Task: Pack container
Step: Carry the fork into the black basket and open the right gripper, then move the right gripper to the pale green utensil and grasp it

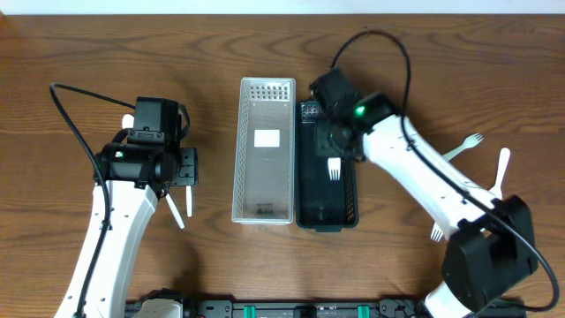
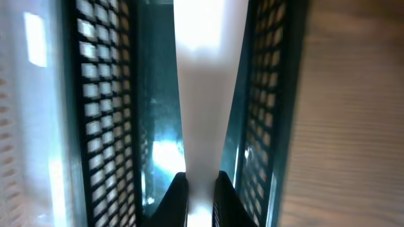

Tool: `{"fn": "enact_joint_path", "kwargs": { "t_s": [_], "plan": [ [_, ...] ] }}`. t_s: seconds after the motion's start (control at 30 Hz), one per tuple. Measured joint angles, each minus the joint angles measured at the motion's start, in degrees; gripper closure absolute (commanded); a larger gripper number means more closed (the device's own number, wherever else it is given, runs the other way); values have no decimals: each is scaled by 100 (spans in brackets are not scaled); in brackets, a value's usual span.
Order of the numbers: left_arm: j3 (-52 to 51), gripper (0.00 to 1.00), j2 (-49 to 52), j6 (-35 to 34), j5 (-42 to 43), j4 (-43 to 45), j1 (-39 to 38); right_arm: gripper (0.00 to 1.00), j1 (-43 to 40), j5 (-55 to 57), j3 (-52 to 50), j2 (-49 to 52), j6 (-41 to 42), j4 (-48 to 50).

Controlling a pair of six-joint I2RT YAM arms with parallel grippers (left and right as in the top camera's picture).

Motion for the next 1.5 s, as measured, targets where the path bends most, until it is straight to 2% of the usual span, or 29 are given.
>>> {"fn": "enact_joint_path", "kwargs": {
  "t_s": [0.07,0.1,0.13,0.2,0.23,0.5,0.63,0.7,0.77,0.87,0.9,0.97,1.1,1.33,1.5],
  "plan": [
    [0,35,2,0,0,0,0,96,-2,-2,-262,26,22,192],
    [0,35,2,0,0,-2,0,91,-4,2,-348,42,24,240],
    [0,35,2,0,0,-2,-2,83,-2,0,-398,59,28,282],
    [0,35,2,0,2,-2,0,51,-2,-7,-426,72,7,376],
    [0,35,2,0,0,-4,0,46,-2,2,-426,70,-42,466],
    [0,34,2,0,2,-2,0,47,-9,11,-236,72,-304,485],
    [0,35,2,0,2,-4,0,44,-238,116,509,63,-310,144],
    [0,35,2,0,2,-4,0,42,-627,199,968,-4,-256,-46],
    [0,35,2,0,2,-4,0,32,-1132,264,1239,-131,-146,-179],
    [0,34,2,0,2,-2,0,33,-2155,387,1416,-345,26,-232],
    [0,34,2,0,2,-4,0,32,-2538,424,1438,-372,94,-238],
    [0,34,2,0,2,-4,-2,23,-3189,496,1445,-328,225,-251],
    [0,34,2,0,2,-2,0,22,-4039,516,1445,107,291,-275],
    [0,34,2,0,0,-17,0,16,-4461,474,1443,1314,291,-275],
    [0,34,2,0,2,-44,0,16,-4546,448,1438,1792,289,-245]
  ]
}}
